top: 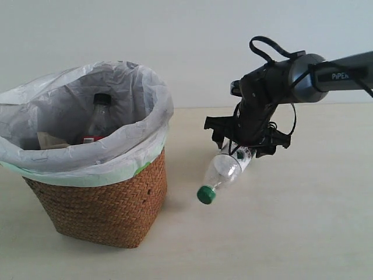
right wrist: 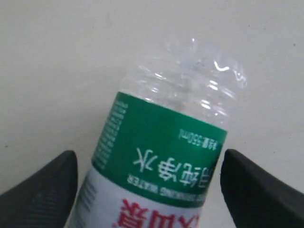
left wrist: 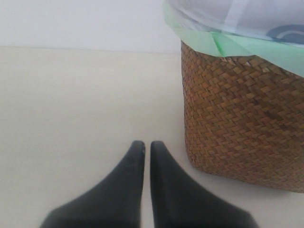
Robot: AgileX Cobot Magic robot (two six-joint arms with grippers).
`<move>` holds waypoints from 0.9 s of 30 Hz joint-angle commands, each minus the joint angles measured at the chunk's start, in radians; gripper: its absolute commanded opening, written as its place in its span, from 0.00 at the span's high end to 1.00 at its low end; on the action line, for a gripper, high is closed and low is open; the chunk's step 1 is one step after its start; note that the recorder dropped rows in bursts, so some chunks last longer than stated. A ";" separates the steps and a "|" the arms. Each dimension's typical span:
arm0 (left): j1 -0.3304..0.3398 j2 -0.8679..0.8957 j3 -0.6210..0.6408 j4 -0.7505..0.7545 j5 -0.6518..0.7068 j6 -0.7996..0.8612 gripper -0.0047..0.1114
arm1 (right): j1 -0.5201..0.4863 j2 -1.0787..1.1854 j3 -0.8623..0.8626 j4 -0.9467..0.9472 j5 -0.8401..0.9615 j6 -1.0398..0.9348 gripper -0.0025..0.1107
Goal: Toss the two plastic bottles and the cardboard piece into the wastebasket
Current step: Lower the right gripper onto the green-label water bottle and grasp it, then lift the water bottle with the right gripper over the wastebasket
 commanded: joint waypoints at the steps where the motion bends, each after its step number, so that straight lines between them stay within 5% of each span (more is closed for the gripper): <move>1: 0.003 -0.002 0.004 0.003 0.001 0.005 0.93 | -0.001 0.012 0.001 -0.017 0.022 0.002 0.33; 5: 0.003 -0.002 0.004 0.003 0.001 0.005 0.93 | -0.001 0.012 0.001 -0.022 0.072 -0.039 0.37; 15: 0.003 -0.002 0.004 0.003 0.001 0.005 0.93 | -0.001 0.057 0.001 -0.015 0.161 -0.156 0.97; 27: 0.003 -0.002 0.004 0.003 0.001 0.005 0.93 | -0.003 -0.091 -0.001 -0.037 0.042 -0.232 0.98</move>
